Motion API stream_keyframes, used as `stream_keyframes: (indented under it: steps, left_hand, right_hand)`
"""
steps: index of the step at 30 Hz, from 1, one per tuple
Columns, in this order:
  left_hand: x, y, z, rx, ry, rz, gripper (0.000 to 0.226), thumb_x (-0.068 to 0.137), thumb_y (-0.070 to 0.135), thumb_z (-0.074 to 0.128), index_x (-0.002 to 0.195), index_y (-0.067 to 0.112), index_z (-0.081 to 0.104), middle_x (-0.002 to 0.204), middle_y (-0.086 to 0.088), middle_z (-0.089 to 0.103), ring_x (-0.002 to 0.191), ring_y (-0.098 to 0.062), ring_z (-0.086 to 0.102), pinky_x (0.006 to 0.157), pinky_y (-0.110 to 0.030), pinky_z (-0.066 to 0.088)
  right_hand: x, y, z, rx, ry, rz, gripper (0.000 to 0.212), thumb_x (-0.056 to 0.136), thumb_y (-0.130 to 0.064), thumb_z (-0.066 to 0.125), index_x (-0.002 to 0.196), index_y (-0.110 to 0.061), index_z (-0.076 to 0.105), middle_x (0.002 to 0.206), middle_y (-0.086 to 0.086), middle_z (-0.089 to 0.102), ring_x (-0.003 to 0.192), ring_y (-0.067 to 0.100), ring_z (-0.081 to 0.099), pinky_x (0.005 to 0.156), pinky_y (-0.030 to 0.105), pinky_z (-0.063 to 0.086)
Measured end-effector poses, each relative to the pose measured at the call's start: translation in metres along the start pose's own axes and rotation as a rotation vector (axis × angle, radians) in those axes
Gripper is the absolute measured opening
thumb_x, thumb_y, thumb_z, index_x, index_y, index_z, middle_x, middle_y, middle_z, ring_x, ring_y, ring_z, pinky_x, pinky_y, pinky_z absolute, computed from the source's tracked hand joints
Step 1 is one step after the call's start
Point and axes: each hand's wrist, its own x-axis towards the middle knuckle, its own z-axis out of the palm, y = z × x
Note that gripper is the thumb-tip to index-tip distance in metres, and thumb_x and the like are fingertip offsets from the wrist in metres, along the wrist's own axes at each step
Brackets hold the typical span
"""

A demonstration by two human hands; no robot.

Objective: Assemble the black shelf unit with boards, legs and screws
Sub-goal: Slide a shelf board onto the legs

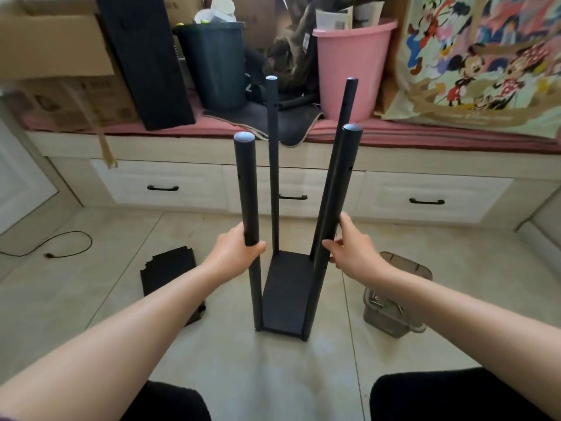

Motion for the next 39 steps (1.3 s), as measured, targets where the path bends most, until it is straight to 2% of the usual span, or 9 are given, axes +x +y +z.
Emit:
stream_keyframes:
  steps: [6,9,12,17,21,24,32,36,39]
  left_hand:
    - [-0.014,-0.004,-0.001,-0.003,0.029,0.064,0.012,0.097,0.031,0.065,0.092,0.028,0.055,0.09,0.0,0.066,0.083,-0.012,0.065,0.06,-0.017,0.047]
    - [-0.018,-0.006,0.002,0.019,-0.005,0.087,0.014,0.098,0.029,0.063,0.11,0.028,0.055,0.096,0.002,0.066,0.088,-0.013,0.066,0.073,-0.026,0.056]
    - [-0.023,-0.008,0.004,0.023,-0.046,0.1,0.024,0.098,0.028,0.064,0.12,0.028,0.053,0.098,0.006,0.066,0.086,-0.005,0.065,0.065,-0.015,0.051]
    - [-0.033,-0.006,0.013,0.063,-0.093,0.186,0.022,0.099,0.036,0.062,0.116,0.031,0.048,0.092,0.012,0.065,0.08,-0.002,0.065,0.061,-0.012,0.051]
    - [-0.038,0.003,0.027,0.042,-0.146,0.26,0.018,0.101,0.036,0.058,0.117,0.032,0.05,0.097,0.014,0.067,0.085,-0.002,0.067,0.073,-0.019,0.057]
    - [-0.039,0.009,0.039,-0.004,-0.116,0.272,0.008,0.102,0.038,0.056,0.107,0.034,0.051,0.093,0.011,0.068,0.077,0.002,0.066,0.063,-0.012,0.052]
    - [-0.009,0.028,0.061,-0.14,0.019,0.216,0.013,0.098,0.039,0.063,0.097,0.027,0.059,0.085,0.011,0.066,0.076,-0.002,0.066,0.063,-0.016,0.053]
    - [0.005,0.033,0.065,-0.189,-0.214,0.203,0.036,0.098,0.035,0.065,0.131,0.026,0.057,0.11,0.017,0.065,0.106,-0.002,0.064,0.089,-0.016,0.052]
    - [0.014,0.027,0.048,-0.13,-0.287,0.147,0.054,0.096,0.038,0.067,0.145,0.023,0.047,0.132,0.006,0.062,0.116,-0.008,0.059,0.091,-0.021,0.049]
  right_hand:
    - [0.012,-0.005,0.009,0.011,0.061,-0.035,0.031,0.101,-0.01,0.051,0.126,-0.023,0.04,0.097,0.007,0.062,0.09,0.025,0.064,0.076,0.037,0.056]
    - [0.016,-0.003,0.012,0.015,0.106,-0.062,0.031,0.101,-0.007,0.049,0.126,-0.023,0.04,0.097,0.004,0.061,0.093,0.026,0.063,0.078,0.037,0.054]
    - [0.023,-0.003,0.012,-0.006,0.127,-0.085,0.035,0.101,-0.006,0.048,0.131,-0.02,0.039,0.096,0.003,0.061,0.093,0.026,0.062,0.082,0.041,0.054]
    - [0.032,-0.003,0.01,-0.061,0.159,-0.145,0.041,0.101,-0.009,0.049,0.139,-0.02,0.037,0.093,-0.002,0.062,0.091,0.021,0.063,0.079,0.033,0.051]
    - [0.04,0.0,-0.001,-0.071,0.243,-0.13,0.023,0.098,-0.013,0.056,0.12,-0.012,0.048,0.097,0.006,0.064,0.09,0.024,0.065,0.08,0.042,0.057]
    - [0.041,0.004,-0.006,-0.051,0.279,-0.072,0.014,0.096,-0.013,0.06,0.105,-0.012,0.051,0.096,0.004,0.06,0.088,0.024,0.064,0.073,0.039,0.058]
    - [0.027,0.007,-0.018,0.103,0.156,0.019,0.03,0.095,-0.003,0.057,0.12,-0.018,0.052,0.111,0.002,0.06,0.093,0.014,0.066,0.063,0.021,0.057]
    - [0.016,0.001,-0.023,0.114,0.064,-0.05,0.03,0.092,-0.002,0.057,0.114,-0.024,0.055,0.109,-0.002,0.063,0.099,0.015,0.066,0.08,0.034,0.06]
    - [0.01,-0.001,-0.022,0.133,-0.054,-0.061,0.033,0.09,-0.006,0.061,0.115,-0.027,0.056,0.11,-0.003,0.063,0.101,0.015,0.065,0.083,0.033,0.058]
